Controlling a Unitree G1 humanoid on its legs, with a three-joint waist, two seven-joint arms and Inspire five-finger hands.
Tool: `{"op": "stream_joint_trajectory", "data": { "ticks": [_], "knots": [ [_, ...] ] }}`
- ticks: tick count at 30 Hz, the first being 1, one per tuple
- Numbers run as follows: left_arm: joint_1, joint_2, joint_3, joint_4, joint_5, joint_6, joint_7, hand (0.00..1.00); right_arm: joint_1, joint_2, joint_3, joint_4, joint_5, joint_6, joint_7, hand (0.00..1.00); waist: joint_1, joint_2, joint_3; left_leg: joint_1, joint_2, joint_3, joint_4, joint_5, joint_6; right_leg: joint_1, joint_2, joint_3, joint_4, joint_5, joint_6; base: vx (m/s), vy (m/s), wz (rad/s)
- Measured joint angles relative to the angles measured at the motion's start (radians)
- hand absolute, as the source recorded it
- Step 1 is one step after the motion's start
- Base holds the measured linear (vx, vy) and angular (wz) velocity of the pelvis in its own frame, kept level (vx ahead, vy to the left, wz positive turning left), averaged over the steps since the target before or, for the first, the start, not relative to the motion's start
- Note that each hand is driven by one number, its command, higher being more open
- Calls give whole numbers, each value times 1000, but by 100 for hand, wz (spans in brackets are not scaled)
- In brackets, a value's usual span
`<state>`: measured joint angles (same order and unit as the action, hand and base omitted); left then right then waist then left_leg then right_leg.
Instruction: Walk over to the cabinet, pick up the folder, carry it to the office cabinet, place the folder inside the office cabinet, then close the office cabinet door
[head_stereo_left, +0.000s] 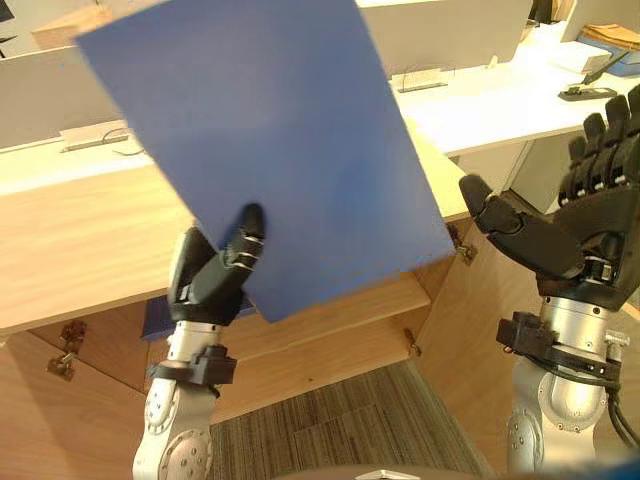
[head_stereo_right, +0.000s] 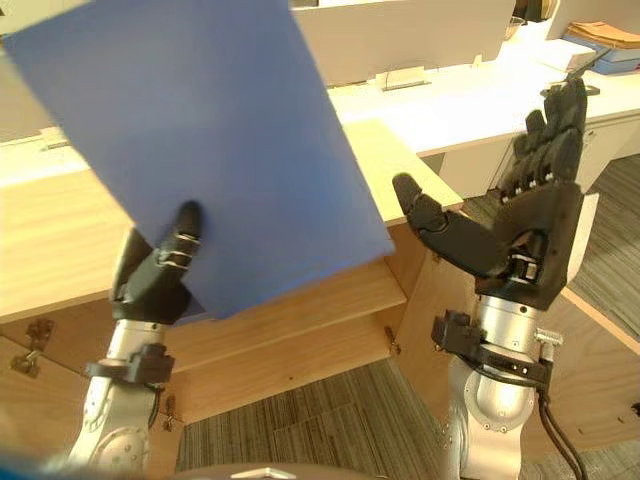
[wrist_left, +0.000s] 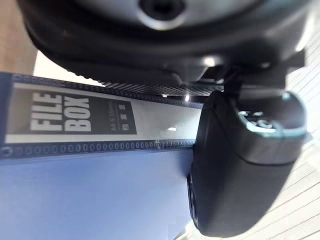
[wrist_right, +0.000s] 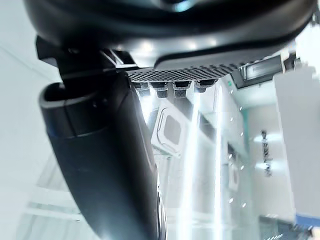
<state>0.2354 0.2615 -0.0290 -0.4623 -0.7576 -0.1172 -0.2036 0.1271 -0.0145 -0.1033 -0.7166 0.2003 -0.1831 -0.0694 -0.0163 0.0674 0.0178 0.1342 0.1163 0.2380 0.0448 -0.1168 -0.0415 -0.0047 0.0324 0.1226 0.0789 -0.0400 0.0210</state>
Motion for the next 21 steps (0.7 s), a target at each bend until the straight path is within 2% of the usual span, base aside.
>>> {"op": "stream_joint_trajectory", "data": {
  "ticks": [1, 3, 5, 7, 11, 17, 21],
  "knots": [
    [-12, 24, -10, 12, 0, 3, -7, 0, -13, -20, 21, 6, 44, -6, 16, 100, -1, 0, 0, 0, 1, 0, 0, 0, 0, -1, 1, 1, 1, 1, 0, -126, -15, -8],
    [-55, 119, -56, 53, 0, 12, -43, 0, -78, -123, 98, 41, 220, -21, 91, 100, 0, -1, -2, -4, 2, 8, 4, 0, 0, -9, 4, 11, 2, 12, -2, -96, -4, -14],
    [-73, 171, -84, 75, -18, 14, -61, 0, -138, -204, 142, 76, 321, -31, 132, 100, 3, -1, -3, -10, 3, 15, 11, 0, 0, -13, 4, 18, -3, 22, -1, -82, 4, -13],
    [-74, 182, -83, 89, -49, 13, -62, 0, -166, -253, 143, 112, 438, -37, 156, 100, 9, -4, -6, -12, 3, 17, 13, 0, 0, -12, 4, 19, -8, 28, -1, -60, 6, -5],
    [-73, 254, -81, 120, -79, 8, -54, 0, -182, -362, 167, 184, 653, -42, 180, 100, 17, -12, -26, -15, 3, 17, 12, 2, 2, -7, 3, 19, -24, 40, -2, -15, 1, 0],
    [-57, 338, -83, 140, -99, -4, -43, 0, -183, -515, 211, 242, 818, -52, 195, 100, 17, -26, -43, -17, 2, 17, 11, 5, 2, 11, 0, 19, -66, 65, -2, -23, 8, 0],
    [-53, 376, -82, 141, -107, -6, -37, 0, -183, -581, 212, 267, 832, -47, 212, 100, 15, -28, -47, -27, 0, 9, 8, 10, 3, 12, -4, 13, -78, 74, -1, -33, 1, 4]
  ]
}}
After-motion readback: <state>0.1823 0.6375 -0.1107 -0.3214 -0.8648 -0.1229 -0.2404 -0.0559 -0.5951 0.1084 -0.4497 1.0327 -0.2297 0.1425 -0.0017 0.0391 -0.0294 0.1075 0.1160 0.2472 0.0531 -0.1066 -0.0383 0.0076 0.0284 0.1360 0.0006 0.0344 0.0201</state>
